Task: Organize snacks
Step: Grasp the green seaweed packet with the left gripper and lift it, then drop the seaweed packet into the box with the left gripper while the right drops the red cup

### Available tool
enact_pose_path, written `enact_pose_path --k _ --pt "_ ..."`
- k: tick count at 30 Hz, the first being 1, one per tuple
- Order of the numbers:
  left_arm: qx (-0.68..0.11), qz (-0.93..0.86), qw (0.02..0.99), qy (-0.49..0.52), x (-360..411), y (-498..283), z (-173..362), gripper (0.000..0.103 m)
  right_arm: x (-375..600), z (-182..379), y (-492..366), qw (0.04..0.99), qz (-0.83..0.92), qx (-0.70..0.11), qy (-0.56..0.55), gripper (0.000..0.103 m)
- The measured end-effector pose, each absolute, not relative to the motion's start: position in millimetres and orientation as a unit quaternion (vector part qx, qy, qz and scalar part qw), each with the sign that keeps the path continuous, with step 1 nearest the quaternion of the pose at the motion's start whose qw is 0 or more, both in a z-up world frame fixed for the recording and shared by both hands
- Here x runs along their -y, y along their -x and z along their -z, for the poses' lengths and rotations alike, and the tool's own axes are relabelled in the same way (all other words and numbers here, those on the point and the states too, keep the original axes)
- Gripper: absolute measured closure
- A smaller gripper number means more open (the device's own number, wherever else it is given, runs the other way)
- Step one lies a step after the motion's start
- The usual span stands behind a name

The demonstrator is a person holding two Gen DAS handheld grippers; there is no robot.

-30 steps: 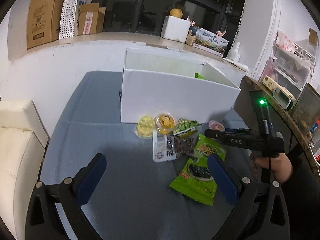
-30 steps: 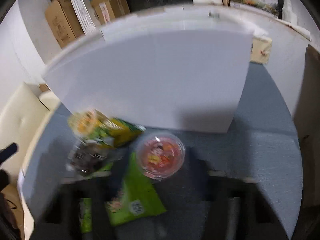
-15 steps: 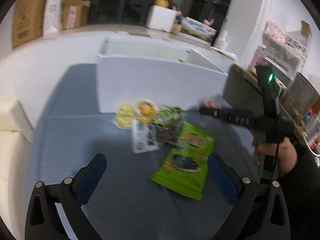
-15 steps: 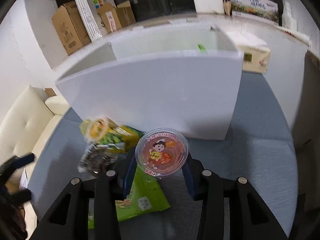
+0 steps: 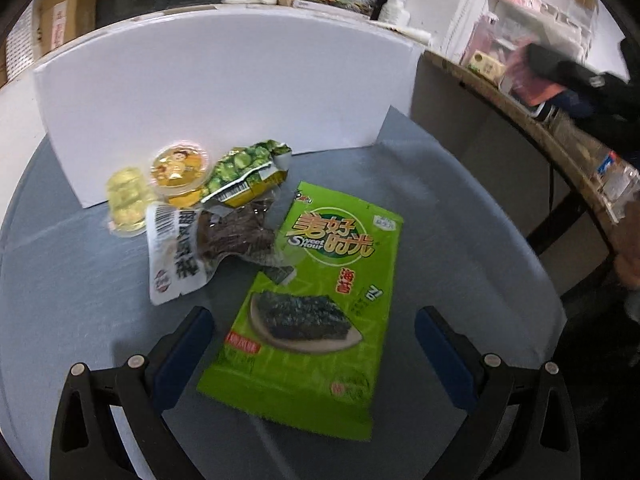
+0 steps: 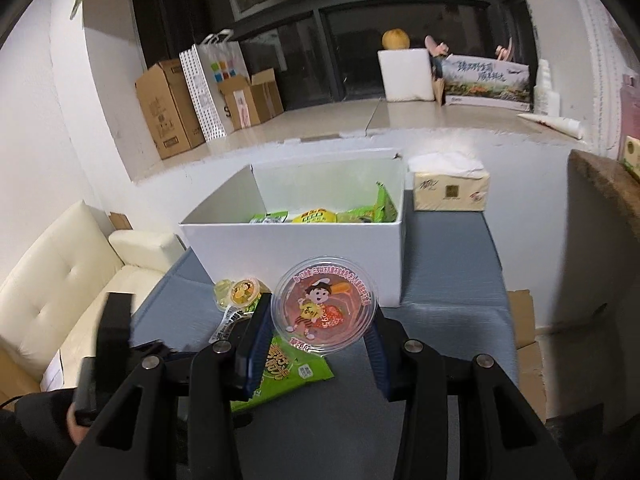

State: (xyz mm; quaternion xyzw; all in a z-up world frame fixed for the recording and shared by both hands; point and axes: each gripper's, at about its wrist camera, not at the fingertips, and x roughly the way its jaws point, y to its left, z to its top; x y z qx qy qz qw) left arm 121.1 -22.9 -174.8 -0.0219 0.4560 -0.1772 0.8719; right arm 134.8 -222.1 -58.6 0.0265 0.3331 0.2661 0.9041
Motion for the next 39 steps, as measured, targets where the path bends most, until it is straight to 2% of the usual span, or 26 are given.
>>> enact_pose_path --k 3,4,6,9,18,28,39 --pt "-0.455 0.179 0.872 -0.005 31 -125 176 0.002 231 56 -131 0.907 -0.260 -0.331 -0.032 0.057" --pt "-0.454 0.181 0.873 -0.013 33 -126 176 0.006 233 56 -131 0.907 -0.259 -0.331 -0.034 0.057" --pt "-0.447 0.180 0.875 -0.039 41 -124 174 0.028 235 57 -130 0.907 -0.259 -0.331 -0.036 0.057" --pt "-0.451 0.191 0.871 -0.032 47 -127 170 0.031 236 59 -128 0.905 -0.260 -0.333 -0.040 0.057" --pt "-0.424 0.226 0.877 -0.015 43 -100 142 0.032 240 59 -124 0.906 -0.260 -0.333 -0.042 0.057" --pt "-0.337 0.184 0.923 0.010 11 -83 75 0.032 239 46 -139 0.909 -0.269 -0.314 -0.047 0.057" --pt "-0.263 0.086 0.961 0.002 -47 -173 17 0.032 188 20 -236 0.902 -0.306 -0.300 -0.052 0.057"
